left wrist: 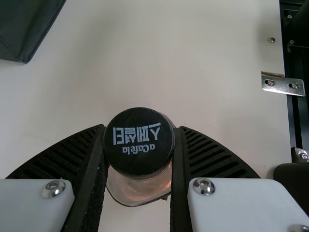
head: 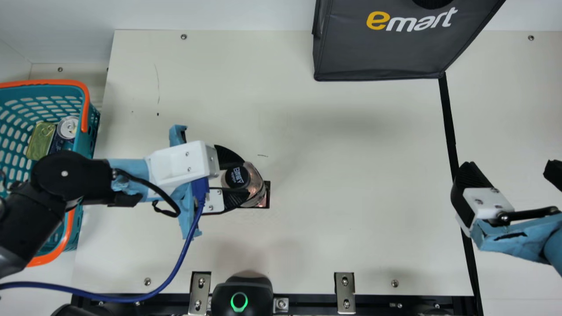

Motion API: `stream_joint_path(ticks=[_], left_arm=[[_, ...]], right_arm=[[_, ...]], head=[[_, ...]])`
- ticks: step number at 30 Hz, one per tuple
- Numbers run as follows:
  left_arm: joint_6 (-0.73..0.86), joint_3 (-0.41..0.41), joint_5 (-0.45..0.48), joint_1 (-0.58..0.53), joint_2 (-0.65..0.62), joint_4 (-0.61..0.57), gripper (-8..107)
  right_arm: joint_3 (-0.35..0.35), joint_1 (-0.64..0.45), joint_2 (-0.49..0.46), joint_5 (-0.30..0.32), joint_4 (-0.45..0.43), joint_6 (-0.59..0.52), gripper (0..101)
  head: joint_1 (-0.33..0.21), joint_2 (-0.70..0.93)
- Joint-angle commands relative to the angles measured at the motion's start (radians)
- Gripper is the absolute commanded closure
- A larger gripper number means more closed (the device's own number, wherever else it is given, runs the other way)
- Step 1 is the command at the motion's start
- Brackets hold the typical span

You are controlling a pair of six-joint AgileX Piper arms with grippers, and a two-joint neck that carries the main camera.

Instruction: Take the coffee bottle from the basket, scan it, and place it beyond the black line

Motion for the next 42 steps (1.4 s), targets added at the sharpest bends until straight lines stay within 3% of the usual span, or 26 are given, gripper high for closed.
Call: stream_joint_path(ticks=[1,5,28,42], left_arm=[[-0.001,0.001,-0.002,0.002,0.002,0.001,89],[-0.005,0.003,-0.008,0.004,0.003,0.002,88],[-0.047,0.004,-0.029,0.022,-0.002,0.012,11],[-0.12,0.002,-0.049,0.022,-0.033,0.03,9]], right_arm=[[0.0,0.0,0.0,0.0,0.0,0.0,10],[0.0,0.0,0.0,0.0,0.0,0.0,10],[0.0,0.0,0.0,0.0,0.0,0.0,10],[0.0,0.0,0.0,0.0,0.001,0.0,10]], head=[[-0.027,0.0],[-0.027,0.0],[-0.027,0.0],[-0.027,0.0]])
